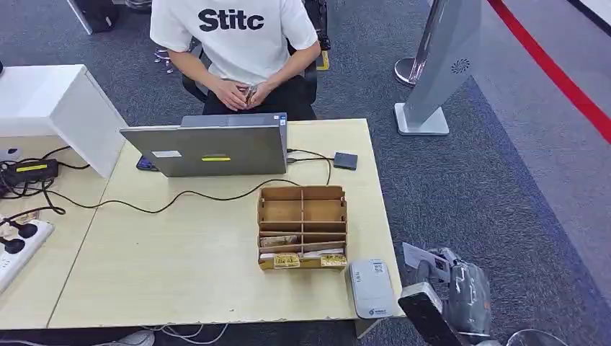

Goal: Pass the card to the sensor for recognition and then transmit it.

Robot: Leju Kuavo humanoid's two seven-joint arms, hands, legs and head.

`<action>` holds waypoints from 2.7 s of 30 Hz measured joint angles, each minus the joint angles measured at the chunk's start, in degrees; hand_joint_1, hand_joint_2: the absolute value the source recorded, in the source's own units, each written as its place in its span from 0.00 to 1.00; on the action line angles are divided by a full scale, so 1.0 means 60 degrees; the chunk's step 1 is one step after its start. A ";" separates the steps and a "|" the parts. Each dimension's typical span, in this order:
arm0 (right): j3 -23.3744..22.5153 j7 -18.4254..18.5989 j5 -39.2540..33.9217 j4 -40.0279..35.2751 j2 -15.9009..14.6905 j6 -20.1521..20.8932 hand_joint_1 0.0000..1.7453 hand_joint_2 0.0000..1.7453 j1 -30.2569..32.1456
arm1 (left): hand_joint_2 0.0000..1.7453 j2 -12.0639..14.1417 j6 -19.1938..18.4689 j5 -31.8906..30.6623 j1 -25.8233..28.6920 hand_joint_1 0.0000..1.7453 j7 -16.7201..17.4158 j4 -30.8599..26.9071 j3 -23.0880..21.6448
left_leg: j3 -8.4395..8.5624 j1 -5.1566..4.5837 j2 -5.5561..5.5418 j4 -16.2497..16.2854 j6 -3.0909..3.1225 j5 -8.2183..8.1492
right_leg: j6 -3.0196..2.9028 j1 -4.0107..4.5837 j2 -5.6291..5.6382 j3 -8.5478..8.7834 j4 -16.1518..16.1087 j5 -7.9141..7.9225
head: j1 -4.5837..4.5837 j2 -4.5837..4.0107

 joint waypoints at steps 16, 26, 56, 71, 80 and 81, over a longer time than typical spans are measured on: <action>0.0634 0.0598 0.0146 0.2558 -0.0029 0.0288 1.00 1.00 -0.0626 | 1.00 0.0004 -0.0113 -0.0601 -0.0134 0.00 -0.0029 0.0000 0.0000 | 0.0004 0.0002 -0.0002 0.0000 -0.0001 0.0001 | -0.0001 0.0001 -0.0001 0.0007 0.0004 0.0000 | -0.0003 0.0000; 0.0987 0.0805 0.0102 0.3155 -0.0142 0.0197 1.00 1.00 -0.0791 | 1.00 0.0007 -0.0117 -0.0688 -0.0145 0.00 -0.0033 0.0000 0.0007 | 0.0004 0.0002 -0.0002 0.0000 -0.0001 0.0001 | -0.0001 0.0000 -0.0001 0.0007 0.0004 -0.0001 | -0.0003 0.0000; 0.1013 0.1089 0.0211 0.3253 -0.0288 0.0127 1.00 1.00 -0.0854 | 1.00 0.0036 -0.0117 -0.0852 -0.0146 0.00 -0.0033 0.0000 0.0168 | 0.0005 0.0002 -0.0002 0.0000 -0.0001 0.0001 | -0.0001 0.0000 -0.0001 0.0008 0.0004 0.0000 | -0.0003 0.0000; 0.1366 0.1057 0.0758 0.1937 -0.0361 -0.0073 1.00 1.00 -0.1110 | 1.00 0.0088 -0.0149 -0.1038 -0.0146 0.00 0.0051 0.0000 0.0255 | 0.0006 0.0002 0.0001 0.0000 -0.0002 0.0003 | -0.0003 0.0000 0.0001 0.0008 0.0006 0.0002 | 0.0000 0.0000; 0.2547 0.2016 0.0743 0.0878 -0.0364 0.1443 1.00 1.00 -0.3559 | 1.00 0.0215 -0.0339 -0.1651 -0.0258 0.00 0.0055 0.0000 0.0259 | 0.0011 0.0004 0.0011 0.0000 -0.0018 0.0028 | -0.0025 0.0000 0.0017 0.0005 0.0023 0.0021 | 0.0000 0.0000; 0.2684 0.2285 0.0689 0.1033 -0.0347 0.1594 1.00 1.00 -0.4002 | 1.00 0.0237 -0.0382 -0.1755 -0.0287 0.00 0.0040 0.0000 0.0259 | 0.0011 0.0004 0.0012 0.0000 -0.0023 0.0033 | -0.0025 0.0000 0.0018 0.0005 0.0027 0.0024 | -0.0003 0.0000</action>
